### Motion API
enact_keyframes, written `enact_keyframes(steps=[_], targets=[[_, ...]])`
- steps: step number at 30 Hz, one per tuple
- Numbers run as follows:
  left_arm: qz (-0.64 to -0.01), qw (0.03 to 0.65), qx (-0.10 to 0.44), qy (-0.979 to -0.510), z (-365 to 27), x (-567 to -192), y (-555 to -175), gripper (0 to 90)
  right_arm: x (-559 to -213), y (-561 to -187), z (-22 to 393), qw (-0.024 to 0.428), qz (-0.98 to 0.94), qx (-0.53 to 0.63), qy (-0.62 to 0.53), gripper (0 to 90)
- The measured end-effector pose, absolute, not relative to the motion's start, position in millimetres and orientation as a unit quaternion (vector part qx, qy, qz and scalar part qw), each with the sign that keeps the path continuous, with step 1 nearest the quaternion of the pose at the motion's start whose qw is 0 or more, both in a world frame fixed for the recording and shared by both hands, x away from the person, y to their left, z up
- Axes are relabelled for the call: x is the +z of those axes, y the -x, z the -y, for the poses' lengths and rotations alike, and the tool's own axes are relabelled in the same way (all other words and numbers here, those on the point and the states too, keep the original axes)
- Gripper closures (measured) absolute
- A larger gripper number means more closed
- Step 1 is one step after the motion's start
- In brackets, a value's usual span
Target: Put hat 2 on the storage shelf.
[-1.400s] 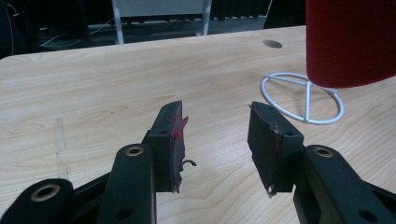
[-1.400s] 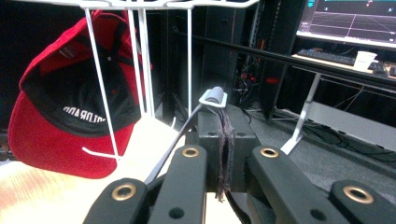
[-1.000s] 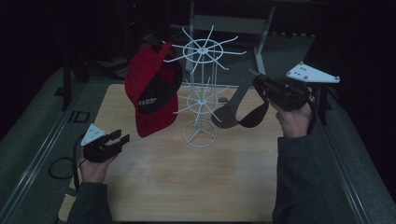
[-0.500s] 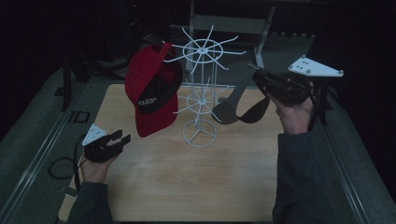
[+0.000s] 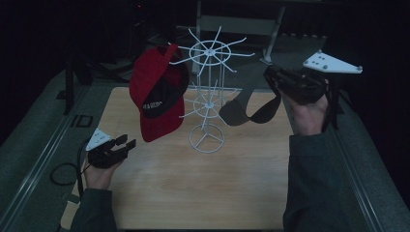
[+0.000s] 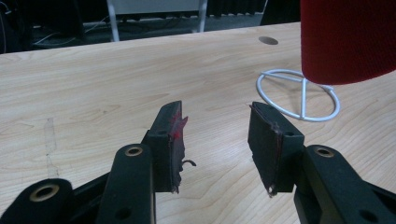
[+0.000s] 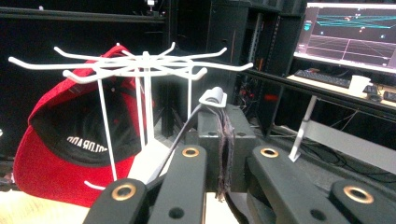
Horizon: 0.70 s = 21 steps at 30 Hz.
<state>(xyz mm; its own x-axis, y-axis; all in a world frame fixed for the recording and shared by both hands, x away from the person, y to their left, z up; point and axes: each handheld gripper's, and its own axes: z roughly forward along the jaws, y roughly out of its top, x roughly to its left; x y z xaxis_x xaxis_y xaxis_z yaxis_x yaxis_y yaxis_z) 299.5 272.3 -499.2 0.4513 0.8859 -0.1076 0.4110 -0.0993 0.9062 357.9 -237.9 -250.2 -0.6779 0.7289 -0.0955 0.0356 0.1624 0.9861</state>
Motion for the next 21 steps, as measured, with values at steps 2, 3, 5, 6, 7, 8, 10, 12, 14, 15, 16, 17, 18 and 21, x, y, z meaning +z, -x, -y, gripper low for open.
enact_keyframes(steps=[2,3,5,6,7,8,10,12,14,15,16,17,18,21], targets=[[-0.463,0.486,0.245,-0.7,-272.6,-499.0,-299.4,55.9,-248.2,-357.9,238.0,0.296,-0.702,0.589,-0.271,87.5],[-0.463,0.486,0.245,-0.7,-272.6,-499.0,-299.4,56.0,-248.2,-357.9,238.0,0.296,-0.702,0.589,-0.271,87.5],[-0.463,0.485,0.245,-0.7,-272.4,-499.1,-299.6,56.0,-246.1,-357.8,238.1,0.297,-0.7,0.591,-0.271,87.5],[-0.463,0.485,0.245,-0.701,-272.1,-499.1,-299.6,55.9,-244.0,-357.5,237.6,0.296,-0.698,0.594,-0.27,87.5],[-0.463,0.485,0.245,-0.701,-272.0,-499.1,-299.6,55.9,-243.3,-357.7,237.3,0.296,-0.697,0.595,-0.269,87.5],[-0.463,0.485,0.245,-0.701,-272.1,-499.1,-299.7,56.0,-242.4,-357.9,237.0,0.296,-0.697,0.596,-0.268,87.5],[-0.463,0.485,0.245,-0.7,-272.2,-499.1,-299.7,55.9,-240.6,-358.5,235.9,0.296,-0.696,0.597,-0.268,87.5],[-0.463,0.485,0.245,-0.7,-272.7,-499.0,-299.6,55.9,-239.7,-358.8,235.2,0.296,-0.696,0.597,-0.268,87.5],[-0.463,0.485,0.244,-0.7,-272.5,-499.3,-299.7,56.0,-237.4,-360.6,233.2,0.296,-0.696,0.597,-0.267,87.5],[-0.463,0.485,0.244,-0.7,-272.5,-499.3,-299.7,55.9,-237.4,-360.6,233.2,0.296,-0.696,0.597,-0.267,87.5],[-0.463,0.485,0.244,-0.7,-272.4,-499.4,-299.6,55.9,-236.6,-361.6,231.8,0.295,-0.697,0.596,-0.268,87.5],[-0.463,0.485,0.244,-0.7,-272.4,-499.4,-299.6,55.9,-236.6,-361.6,231.8,0.295,-0.697,0.596,-0.268,87.5],[-0.463,0.485,0.245,-0.7,-272.6,-499.2,-299.5,55.9,-236.2,-362.6,230.5,0.295,-0.696,0.597,-0.268,87.5],[-0.463,0.485,0.244,-0.7,-273.3,-499.0,-299.3,55.9,-236.6,-363.9,229.6,0.291,-0.696,0.599,-0.267,87.5]])
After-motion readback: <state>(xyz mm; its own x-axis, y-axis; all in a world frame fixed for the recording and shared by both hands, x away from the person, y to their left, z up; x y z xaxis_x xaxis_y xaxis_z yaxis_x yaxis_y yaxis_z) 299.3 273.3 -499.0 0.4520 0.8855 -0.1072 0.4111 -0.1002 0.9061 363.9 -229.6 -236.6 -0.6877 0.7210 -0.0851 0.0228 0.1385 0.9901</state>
